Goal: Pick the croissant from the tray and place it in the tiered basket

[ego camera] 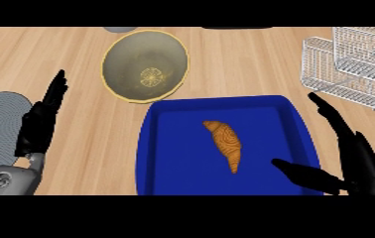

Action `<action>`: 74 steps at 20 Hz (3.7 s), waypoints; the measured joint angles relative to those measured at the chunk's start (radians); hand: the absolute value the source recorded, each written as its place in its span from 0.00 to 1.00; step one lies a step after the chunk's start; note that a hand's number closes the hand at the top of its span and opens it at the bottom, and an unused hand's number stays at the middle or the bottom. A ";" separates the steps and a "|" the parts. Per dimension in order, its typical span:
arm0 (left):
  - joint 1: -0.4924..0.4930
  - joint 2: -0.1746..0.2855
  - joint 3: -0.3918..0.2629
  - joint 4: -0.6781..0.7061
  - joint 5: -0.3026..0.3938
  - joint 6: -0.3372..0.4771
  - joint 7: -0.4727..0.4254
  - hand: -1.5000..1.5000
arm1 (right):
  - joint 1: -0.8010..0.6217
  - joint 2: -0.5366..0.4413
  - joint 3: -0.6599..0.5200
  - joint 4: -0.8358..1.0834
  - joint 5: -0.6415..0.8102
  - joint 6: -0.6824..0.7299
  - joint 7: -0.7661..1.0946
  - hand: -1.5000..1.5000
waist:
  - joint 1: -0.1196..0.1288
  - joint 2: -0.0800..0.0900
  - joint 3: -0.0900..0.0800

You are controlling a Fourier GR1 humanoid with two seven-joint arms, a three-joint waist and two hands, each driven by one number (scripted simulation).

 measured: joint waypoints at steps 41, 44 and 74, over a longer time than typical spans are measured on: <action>-0.035 -0.062 0.034 0.003 -0.068 -0.038 0.041 0.50 | -0.495 0.281 0.332 0.297 0.236 0.507 0.657 0.00 | 0.019 0.003 0.004; -0.017 -0.066 0.035 -0.014 -0.076 -0.035 0.042 0.50 | -0.483 0.299 0.349 0.292 0.276 0.517 0.660 0.00 | 0.020 0.002 0.004; -0.006 -0.119 0.087 -0.027 -0.142 -0.090 0.048 0.50 | -0.396 0.480 0.207 0.510 0.448 0.589 0.536 0.00 | 0.025 0.006 0.005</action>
